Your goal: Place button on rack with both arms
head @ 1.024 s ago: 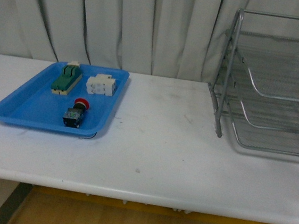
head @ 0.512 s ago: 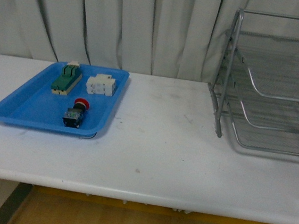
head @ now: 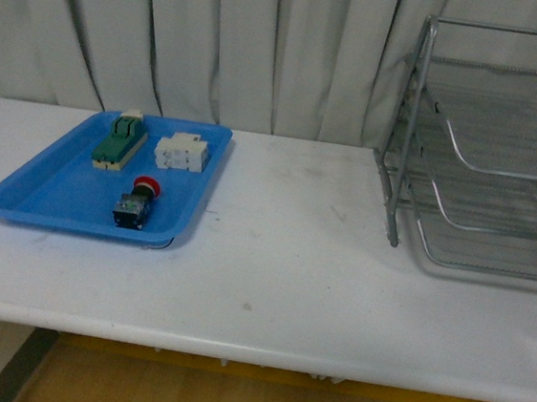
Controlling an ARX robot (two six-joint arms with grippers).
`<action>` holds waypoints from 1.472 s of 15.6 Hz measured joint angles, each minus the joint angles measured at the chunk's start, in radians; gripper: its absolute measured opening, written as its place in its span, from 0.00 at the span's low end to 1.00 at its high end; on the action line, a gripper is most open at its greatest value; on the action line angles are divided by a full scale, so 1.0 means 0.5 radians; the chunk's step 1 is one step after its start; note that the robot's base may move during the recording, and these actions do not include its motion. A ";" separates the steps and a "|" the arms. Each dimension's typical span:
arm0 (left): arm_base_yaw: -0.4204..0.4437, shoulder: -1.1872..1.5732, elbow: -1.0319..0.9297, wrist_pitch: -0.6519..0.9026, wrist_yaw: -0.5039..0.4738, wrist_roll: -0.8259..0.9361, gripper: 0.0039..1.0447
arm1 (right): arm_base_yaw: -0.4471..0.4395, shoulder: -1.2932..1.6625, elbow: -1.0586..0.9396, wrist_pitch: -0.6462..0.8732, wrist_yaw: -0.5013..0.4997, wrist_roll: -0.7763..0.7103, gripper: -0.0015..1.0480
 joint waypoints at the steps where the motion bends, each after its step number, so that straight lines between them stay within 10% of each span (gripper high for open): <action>1: 0.000 0.000 0.000 0.000 0.000 -0.001 0.94 | 0.001 0.016 0.014 0.000 0.003 -0.015 0.94; 10: 0.000 0.000 0.000 0.000 0.000 0.000 0.94 | -0.023 0.054 0.033 0.001 0.002 -0.008 0.06; 23: 0.000 0.000 0.000 0.000 0.001 0.000 0.94 | -0.227 -0.177 -0.578 0.068 -0.185 0.093 0.04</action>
